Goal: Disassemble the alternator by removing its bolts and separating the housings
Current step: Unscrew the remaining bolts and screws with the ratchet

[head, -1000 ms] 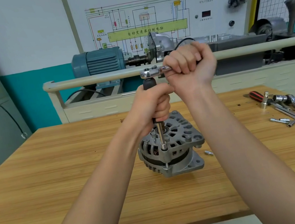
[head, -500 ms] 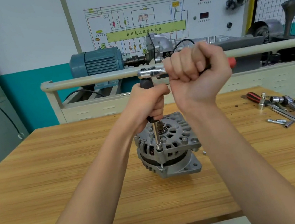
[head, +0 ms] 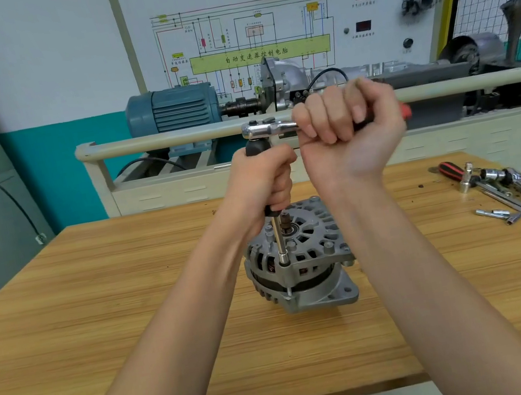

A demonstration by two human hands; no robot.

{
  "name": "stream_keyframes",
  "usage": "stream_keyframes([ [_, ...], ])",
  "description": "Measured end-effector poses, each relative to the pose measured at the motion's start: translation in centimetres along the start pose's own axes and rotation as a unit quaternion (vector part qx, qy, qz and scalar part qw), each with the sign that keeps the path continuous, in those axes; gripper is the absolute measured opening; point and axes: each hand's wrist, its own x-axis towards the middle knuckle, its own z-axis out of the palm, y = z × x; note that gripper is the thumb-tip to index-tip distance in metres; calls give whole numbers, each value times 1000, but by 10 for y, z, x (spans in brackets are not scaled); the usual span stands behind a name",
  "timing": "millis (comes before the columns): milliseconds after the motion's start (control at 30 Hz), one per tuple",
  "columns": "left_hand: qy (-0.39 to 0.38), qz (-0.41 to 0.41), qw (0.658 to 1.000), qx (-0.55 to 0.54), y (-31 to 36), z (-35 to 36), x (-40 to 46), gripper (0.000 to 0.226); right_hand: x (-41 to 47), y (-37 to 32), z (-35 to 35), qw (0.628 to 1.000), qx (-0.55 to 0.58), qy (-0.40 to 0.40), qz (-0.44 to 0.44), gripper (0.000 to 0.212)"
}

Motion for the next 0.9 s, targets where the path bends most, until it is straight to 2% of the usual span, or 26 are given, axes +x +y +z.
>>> stream_keyframes([
  [33,28,7,1000,11,0,3,0,58,-10,4,6,994,-73,-41,-64,43],
  [67,51,19,998,25,0,7,0,51,-20,10,11,974,-160,-74,-144,41],
  [133,85,56,992,71,1,13,0,30,-36,23,17,894,-333,-130,-270,31],
  [167,96,71,988,94,0,15,-1,28,-40,28,18,860,-386,-154,-295,28],
  [200,112,77,985,109,-1,16,-1,30,-41,30,18,844,-410,-163,-304,27],
  [233,128,73,982,115,-1,15,-1,35,-41,28,18,845,-411,-160,-303,26],
  [300,134,55,984,100,0,11,0,40,-33,18,18,891,-340,-145,-265,29],
  [367,113,36,990,78,3,10,1,41,-21,7,17,947,-234,-129,-178,36],
  [467,89,17,994,69,3,5,3,40,-6,-2,12,984,-143,-84,-69,39],
  [567,50,23,996,65,1,-3,2,41,6,-5,1,996,-54,-69,-4,45],
  [633,-3,24,998,53,1,-8,1,40,17,-5,-7,998,21,-10,51,41],
  [767,-103,0,994,-27,3,-11,2,37,34,4,-25,963,199,115,138,43],
  [833,-105,-18,993,-45,2,-11,3,44,35,7,-25,964,188,134,131,43],
  [900,-64,-20,997,-36,0,-10,3,52,28,5,-17,980,135,108,100,41],
])
